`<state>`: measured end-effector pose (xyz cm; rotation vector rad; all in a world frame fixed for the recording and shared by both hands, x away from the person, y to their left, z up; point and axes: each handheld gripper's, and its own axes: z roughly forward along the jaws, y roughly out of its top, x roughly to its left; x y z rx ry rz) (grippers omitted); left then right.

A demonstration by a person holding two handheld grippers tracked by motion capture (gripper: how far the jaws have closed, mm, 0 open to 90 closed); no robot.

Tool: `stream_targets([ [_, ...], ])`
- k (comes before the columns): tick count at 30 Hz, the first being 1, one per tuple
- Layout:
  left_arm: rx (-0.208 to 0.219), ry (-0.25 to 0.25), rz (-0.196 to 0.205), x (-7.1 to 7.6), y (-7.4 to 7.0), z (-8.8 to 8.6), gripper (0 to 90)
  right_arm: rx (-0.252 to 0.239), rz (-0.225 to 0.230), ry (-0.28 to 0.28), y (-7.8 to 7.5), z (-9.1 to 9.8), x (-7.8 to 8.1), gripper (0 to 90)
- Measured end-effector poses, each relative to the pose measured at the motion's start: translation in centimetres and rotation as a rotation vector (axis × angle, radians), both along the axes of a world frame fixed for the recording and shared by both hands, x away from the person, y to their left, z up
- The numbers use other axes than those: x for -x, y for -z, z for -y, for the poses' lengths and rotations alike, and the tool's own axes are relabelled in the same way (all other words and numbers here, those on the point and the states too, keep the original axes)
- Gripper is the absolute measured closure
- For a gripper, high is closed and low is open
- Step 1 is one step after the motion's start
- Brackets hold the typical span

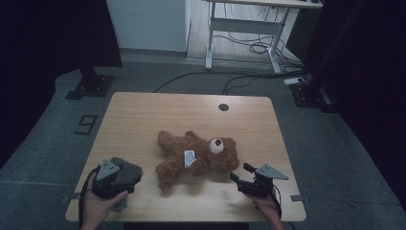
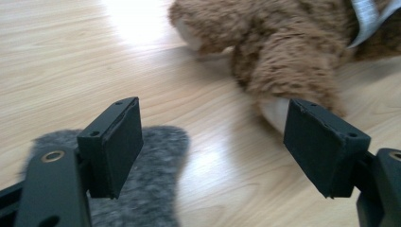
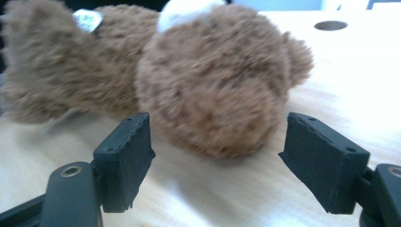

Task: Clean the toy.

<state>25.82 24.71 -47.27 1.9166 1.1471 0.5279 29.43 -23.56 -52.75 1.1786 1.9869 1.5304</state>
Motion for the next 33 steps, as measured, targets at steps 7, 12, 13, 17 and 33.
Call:
stream_targets([
  [7, 0.004, 0.019, -0.012, 1.5, 1.7, 1.0, 21.1, 0.015, -0.001, -0.021, 0.5, 0.1, 2.6, 23.9],
  [12, 0.01, 0.021, -0.038, 2.1, 2.7, 0.7, 21.4, 0.019, -0.011, -0.027, 0.7, 0.3, 4.4, 24.0],
  [13, 0.011, 0.021, -0.037, 2.2, 2.8, 0.6, 21.5, 0.028, -0.016, -0.03, 0.8, 0.2, 4.7, 24.0],
  [17, 0.033, 0.009, -0.04, 2.7, 3.1, 0.0, 22.2, 0.096, -0.033, -0.025, 1.5, -0.3, 5.3, 24.0],
  [33, 0.084, -0.004, -0.065, 3.0, 2.8, 0.2, 21.3, 0.085, -0.045, -0.023, 1.7, -0.2, 5.0, 24.0],
])
